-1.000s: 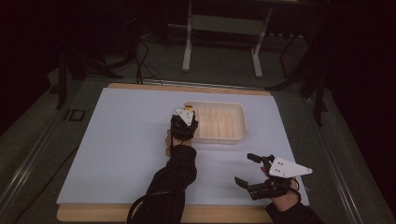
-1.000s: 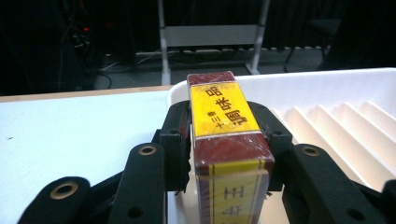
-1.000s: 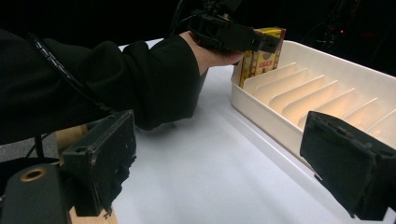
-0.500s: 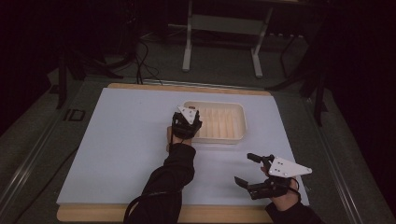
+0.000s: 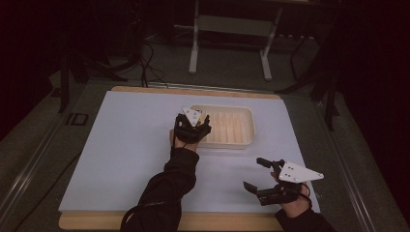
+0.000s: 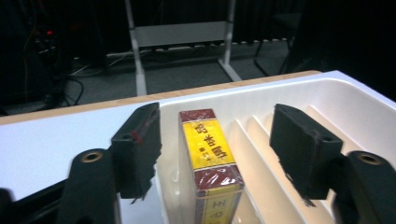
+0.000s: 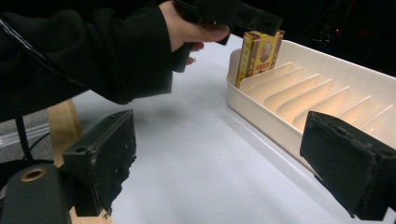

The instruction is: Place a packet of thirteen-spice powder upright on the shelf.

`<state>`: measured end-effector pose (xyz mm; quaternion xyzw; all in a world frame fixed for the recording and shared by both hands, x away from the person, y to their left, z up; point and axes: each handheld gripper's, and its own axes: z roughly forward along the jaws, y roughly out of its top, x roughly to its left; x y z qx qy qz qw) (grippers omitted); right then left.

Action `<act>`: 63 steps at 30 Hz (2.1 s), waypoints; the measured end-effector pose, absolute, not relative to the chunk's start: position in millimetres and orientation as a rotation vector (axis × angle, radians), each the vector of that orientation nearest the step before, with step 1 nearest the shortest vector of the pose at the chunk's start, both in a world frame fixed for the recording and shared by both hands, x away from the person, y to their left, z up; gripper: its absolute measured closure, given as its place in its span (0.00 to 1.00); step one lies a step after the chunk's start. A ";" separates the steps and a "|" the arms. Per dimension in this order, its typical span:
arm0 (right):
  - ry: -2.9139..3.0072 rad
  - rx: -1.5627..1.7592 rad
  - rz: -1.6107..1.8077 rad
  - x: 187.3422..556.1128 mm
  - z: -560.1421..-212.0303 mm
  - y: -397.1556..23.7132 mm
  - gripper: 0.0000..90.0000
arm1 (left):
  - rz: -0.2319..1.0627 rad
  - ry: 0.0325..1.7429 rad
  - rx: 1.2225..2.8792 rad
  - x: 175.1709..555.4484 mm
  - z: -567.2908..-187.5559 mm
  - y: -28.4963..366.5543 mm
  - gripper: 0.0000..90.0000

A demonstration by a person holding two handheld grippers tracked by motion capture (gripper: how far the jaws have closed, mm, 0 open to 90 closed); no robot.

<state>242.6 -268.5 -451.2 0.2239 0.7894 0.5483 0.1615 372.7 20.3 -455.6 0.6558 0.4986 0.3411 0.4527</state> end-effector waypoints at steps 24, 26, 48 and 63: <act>2.265 0.652 1.546 243.9 -454.1 -266.9 0.12 | 0.652 1.011 1.700 316.0 -420.9 36.6 0.03; 2.265 0.651 1.545 244.0 -454.0 -266.8 0.12 | 0.647 0.999 1.705 310.9 -419.5 37.8 0.03; 2.261 0.653 1.543 243.3 -453.1 -267.6 0.12 | 0.510 0.863 1.739 257.0 -413.6 47.7 0.03; 2.259 0.651 1.539 243.0 -453.2 -267.4 0.12 | 0.414 0.806 1.789 227.1 -428.8 56.0 0.03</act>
